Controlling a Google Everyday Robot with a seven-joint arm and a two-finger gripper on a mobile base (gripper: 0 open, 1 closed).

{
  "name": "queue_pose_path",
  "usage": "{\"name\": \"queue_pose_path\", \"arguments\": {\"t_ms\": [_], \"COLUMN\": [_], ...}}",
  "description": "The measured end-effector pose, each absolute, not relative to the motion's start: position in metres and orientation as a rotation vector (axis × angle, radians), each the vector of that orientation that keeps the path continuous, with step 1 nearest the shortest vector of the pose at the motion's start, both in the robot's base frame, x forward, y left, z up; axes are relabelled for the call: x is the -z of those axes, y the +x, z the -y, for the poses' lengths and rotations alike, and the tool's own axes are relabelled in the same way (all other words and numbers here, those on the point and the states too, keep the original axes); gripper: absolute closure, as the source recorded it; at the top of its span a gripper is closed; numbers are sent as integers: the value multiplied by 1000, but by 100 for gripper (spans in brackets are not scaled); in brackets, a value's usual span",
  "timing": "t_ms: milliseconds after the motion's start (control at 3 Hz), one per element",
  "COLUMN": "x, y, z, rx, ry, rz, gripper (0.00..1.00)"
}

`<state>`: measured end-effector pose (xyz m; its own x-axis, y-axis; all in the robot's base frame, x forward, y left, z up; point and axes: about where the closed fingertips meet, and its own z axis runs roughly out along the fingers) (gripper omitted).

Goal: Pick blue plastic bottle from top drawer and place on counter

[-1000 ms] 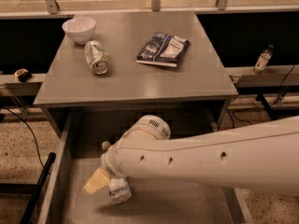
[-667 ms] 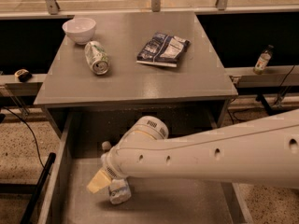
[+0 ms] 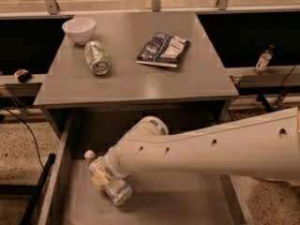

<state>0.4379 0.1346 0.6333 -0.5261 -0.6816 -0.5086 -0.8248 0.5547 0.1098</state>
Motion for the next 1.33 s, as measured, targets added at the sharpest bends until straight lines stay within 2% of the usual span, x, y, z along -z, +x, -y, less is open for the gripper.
{"name": "queue_pose_path", "arguments": {"t_ms": [667, 1000, 1333], "x": [-660, -667, -666], "y": [415, 414, 415], "z": [-178, -152, -132], "rx": [-889, -883, -777], "ry": [-1204, -1288, -1392], "rz": [-2265, -2153, -2077], "gripper": [96, 100, 100]}}
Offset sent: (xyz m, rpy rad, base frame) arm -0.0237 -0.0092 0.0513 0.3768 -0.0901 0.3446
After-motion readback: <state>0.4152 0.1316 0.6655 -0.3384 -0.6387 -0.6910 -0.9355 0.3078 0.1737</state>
